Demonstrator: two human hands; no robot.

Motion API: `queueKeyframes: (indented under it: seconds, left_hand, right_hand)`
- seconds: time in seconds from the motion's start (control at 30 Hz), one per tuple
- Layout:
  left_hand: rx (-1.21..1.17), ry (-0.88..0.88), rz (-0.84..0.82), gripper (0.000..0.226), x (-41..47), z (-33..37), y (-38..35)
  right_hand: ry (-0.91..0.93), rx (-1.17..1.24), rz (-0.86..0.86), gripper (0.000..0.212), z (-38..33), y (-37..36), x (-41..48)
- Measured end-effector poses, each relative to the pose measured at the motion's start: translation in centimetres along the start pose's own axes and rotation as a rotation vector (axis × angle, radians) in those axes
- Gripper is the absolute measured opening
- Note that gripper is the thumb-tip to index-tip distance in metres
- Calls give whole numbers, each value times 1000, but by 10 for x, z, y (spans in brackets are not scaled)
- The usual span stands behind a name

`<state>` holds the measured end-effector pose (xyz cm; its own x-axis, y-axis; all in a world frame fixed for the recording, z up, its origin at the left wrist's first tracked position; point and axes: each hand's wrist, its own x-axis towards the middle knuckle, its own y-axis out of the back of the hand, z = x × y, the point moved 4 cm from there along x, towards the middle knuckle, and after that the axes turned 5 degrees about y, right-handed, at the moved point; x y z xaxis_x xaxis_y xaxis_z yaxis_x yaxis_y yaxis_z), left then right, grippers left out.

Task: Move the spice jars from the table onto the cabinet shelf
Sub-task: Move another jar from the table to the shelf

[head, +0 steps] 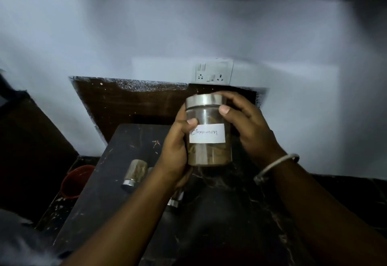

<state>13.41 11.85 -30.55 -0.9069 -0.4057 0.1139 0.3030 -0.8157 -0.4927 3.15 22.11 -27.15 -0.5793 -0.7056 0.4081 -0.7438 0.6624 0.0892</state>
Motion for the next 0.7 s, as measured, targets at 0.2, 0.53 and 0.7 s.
queueKeyframes:
  seconds: [0.2, 0.53, 0.7]
  left_hand:
    - [36, -188, -29, 73, -18, 32, -32]
    - [85, -210, 19, 58, -27, 39, -51]
    - [104, -209, 0, 60, -26, 41, -56]
  right_hand:
    - [131, 47, 160, 50, -38, -7, -20]
    - [147, 91, 234, 49, -48, -4, -29]
    - [180, 115, 263, 56, -53, -2, -30]
